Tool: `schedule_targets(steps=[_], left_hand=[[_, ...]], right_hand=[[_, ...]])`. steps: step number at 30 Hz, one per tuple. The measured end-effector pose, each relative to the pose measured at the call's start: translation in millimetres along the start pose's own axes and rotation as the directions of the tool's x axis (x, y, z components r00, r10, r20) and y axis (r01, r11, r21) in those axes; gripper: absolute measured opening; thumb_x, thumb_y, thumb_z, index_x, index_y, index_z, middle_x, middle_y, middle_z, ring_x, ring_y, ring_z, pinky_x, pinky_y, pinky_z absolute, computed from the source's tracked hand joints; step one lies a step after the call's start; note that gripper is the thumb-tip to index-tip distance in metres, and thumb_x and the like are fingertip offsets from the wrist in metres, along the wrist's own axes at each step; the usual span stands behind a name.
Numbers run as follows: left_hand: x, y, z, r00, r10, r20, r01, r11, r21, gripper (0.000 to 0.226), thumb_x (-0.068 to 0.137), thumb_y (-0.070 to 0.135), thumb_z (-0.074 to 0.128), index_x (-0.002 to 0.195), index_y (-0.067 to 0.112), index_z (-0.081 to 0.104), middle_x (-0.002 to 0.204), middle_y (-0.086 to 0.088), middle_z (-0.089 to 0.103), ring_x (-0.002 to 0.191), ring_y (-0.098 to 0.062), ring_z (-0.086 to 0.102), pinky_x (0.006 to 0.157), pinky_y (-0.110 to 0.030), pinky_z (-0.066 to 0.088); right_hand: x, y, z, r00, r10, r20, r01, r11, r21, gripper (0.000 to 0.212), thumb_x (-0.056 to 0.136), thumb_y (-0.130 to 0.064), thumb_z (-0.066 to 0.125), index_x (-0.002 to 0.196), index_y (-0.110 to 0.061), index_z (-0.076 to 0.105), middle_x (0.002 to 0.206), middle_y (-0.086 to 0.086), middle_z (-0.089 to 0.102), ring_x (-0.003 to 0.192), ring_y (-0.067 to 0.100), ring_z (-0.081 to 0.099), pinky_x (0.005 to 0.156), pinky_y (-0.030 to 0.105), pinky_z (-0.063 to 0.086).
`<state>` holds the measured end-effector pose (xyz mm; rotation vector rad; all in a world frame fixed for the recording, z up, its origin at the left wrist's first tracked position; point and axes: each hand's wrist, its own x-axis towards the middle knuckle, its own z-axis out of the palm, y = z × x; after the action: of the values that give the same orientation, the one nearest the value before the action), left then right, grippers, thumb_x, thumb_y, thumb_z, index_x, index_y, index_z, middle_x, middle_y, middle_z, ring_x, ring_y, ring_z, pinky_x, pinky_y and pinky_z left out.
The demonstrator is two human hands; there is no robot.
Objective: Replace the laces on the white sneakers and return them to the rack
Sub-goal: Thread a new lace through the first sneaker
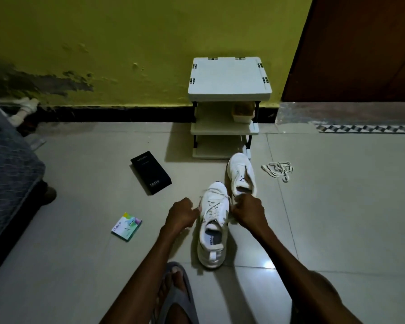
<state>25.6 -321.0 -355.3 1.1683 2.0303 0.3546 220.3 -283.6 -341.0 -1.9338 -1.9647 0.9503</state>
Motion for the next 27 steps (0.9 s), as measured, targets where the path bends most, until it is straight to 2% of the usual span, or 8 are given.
schedule_targets(steps=[2,4,6,10,14,18,22,27], left_hand=[[-5,-1,2,0.991,-0.020,0.134,0.009,0.996,0.086,0.047,0.088,0.055,0.061,0.077,0.009,0.066,0.070,-0.007,0.069,0.069,-0.024,0.068,0.072,-0.032,0.054],[-5,-2,6,0.989,0.015,0.145,-0.025,0.997,0.066,0.042,0.083,0.053,0.069,0.072,0.012,0.066,0.072,-0.006,0.069,0.067,-0.021,0.065,0.072,-0.032,0.055],[-4,-2,11,0.992,0.097,0.080,-0.095,0.995,-0.022,0.025,0.078,0.039,0.079,0.070,0.018,0.067,0.076,-0.004,0.072,0.071,-0.021,0.069,0.074,-0.034,0.057],[-3,-2,14,0.984,0.168,0.060,-0.158,0.977,-0.142,0.010,0.079,0.019,0.078,0.074,0.015,0.071,0.068,-0.003,0.071,0.066,-0.020,0.069,0.072,-0.032,0.058],[-1,-1,13,0.975,0.208,0.080,-0.178,0.944,-0.276,0.010,0.087,0.018,0.072,0.078,0.013,0.073,0.070,-0.002,0.070,0.059,-0.011,0.061,0.063,-0.024,0.052],[0,11,6,0.960,0.271,0.073,-0.220,0.890,-0.399,0.015,0.094,0.012,0.063,0.083,0.011,0.073,0.066,0.005,0.064,0.052,0.002,0.051,0.056,-0.015,0.040],[2,29,-4,0.944,0.330,0.002,-0.292,0.838,-0.462,0.018,0.095,0.011,0.060,0.082,0.012,0.072,0.070,0.007,0.067,0.055,0.000,0.051,0.057,-0.015,0.040],[2,43,-13,0.928,0.358,-0.104,-0.367,0.832,-0.415,0.014,0.096,0.014,0.059,0.093,0.012,0.072,0.085,0.004,0.072,0.070,0.002,0.061,0.064,-0.012,0.045]], right_hand=[[-3,11,7,0.995,0.103,-0.009,-0.103,0.992,-0.075,0.026,0.087,-0.031,0.061,0.081,-0.006,0.062,0.084,0.007,0.070,0.085,0.028,0.069,0.069,0.027,0.050],[-6,19,17,0.985,0.161,0.056,-0.156,0.984,-0.081,0.043,0.087,-0.050,0.063,0.083,-0.007,0.057,0.086,0.006,0.069,0.084,0.027,0.069,0.071,0.029,0.051],[-5,24,29,0.982,0.145,0.118,-0.147,0.989,0.009,0.052,0.083,-0.059,0.063,0.083,-0.007,0.065,0.081,0.007,0.072,0.078,0.025,0.070,0.076,0.036,0.057],[-9,19,39,1.000,0.010,0.003,-0.010,0.988,0.154,0.036,0.084,-0.035,0.070,0.060,-0.010,0.060,0.057,0.000,0.062,0.062,0.017,0.060,0.058,0.027,0.045],[-8,11,37,0.994,-0.094,-0.051,0.106,0.940,0.325,0.021,0.088,-0.028,0.069,0.073,-0.014,0.074,0.068,-0.002,0.071,0.069,0.011,0.066,0.064,0.029,0.049],[0,13,37,0.988,-0.150,-0.042,0.155,0.936,0.316,0.015,0.088,-0.027,0.069,0.079,-0.017,0.076,0.072,-0.003,0.073,0.070,0.009,0.068,0.066,0.029,0.051],[4,6,40,0.960,-0.280,0.019,0.264,0.924,0.276,0.010,0.088,-0.026,0.070,0.082,-0.021,0.077,0.078,-0.004,0.074,0.069,0.004,0.064,0.062,0.022,0.046],[4,-7,41,0.941,-0.329,0.078,0.307,0.927,0.214,0.034,0.087,-0.036,0.070,0.065,-0.011,0.065,0.064,0.004,0.065,0.057,0.012,0.054,0.057,0.025,0.039]])
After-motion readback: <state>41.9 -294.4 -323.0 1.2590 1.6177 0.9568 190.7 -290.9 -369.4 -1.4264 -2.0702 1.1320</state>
